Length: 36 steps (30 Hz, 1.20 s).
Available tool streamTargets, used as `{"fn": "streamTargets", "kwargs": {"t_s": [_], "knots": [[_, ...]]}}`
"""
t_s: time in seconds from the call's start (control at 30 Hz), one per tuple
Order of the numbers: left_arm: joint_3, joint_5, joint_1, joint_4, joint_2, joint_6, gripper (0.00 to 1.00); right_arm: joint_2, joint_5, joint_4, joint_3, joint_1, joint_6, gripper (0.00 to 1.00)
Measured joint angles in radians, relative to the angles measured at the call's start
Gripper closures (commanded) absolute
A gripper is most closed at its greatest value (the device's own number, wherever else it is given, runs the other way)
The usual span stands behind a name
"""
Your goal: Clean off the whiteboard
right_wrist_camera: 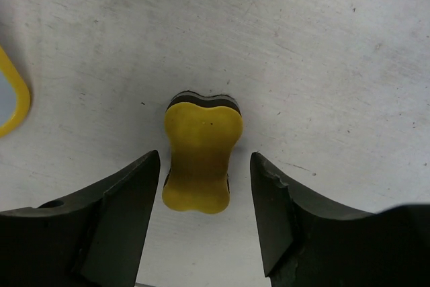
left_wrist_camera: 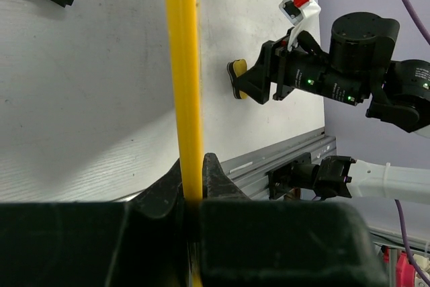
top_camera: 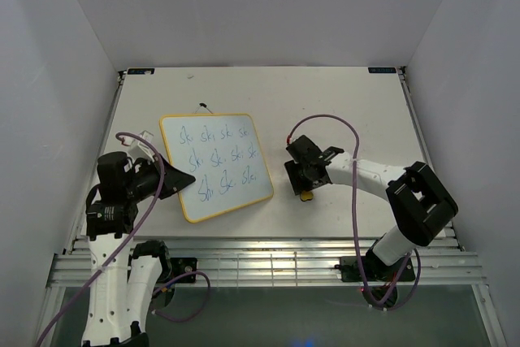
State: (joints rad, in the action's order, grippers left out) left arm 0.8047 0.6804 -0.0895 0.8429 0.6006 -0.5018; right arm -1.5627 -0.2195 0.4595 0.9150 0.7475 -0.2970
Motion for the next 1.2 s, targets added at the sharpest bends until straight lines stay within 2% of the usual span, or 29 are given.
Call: {"fn": "streamTargets", "kwargs": {"t_s": [0.03, 0.43, 0.63, 0.9, 1.07, 1.2], "knots": [[0.0, 0.001, 0.0, 0.002, -0.001, 0.003, 1.0, -0.01, 0.0, 0.0, 0.0, 0.0, 0.005, 0.43], [-0.013, 0.017, 0.009, 0.001, -0.005, 0.012, 1.0, -0.035, 0.015, -0.025, 0.0, -0.001, 0.021, 0.65], [-0.067, 0.085, 0.012, -0.037, 0.001, 0.008, 1.0, -0.01, 0.019, -0.023, -0.003, -0.002, 0.02, 0.66], [-0.169, 0.206, 0.015, -0.132, 0.084, -0.047, 1.0, 0.282, 0.008, 0.047, 0.011, -0.028, 0.024, 0.66], [-0.23, 0.24, 0.024, -0.229, 0.124, -0.103, 1.0, 0.329, 0.16, 0.036, 0.04, -0.02, 0.075, 0.68], [-0.275, 0.246, 0.067, -0.322, 0.163, -0.159, 1.0, 0.292, 0.241, 0.026, 0.074, 0.052, 0.101, 0.68]]}}
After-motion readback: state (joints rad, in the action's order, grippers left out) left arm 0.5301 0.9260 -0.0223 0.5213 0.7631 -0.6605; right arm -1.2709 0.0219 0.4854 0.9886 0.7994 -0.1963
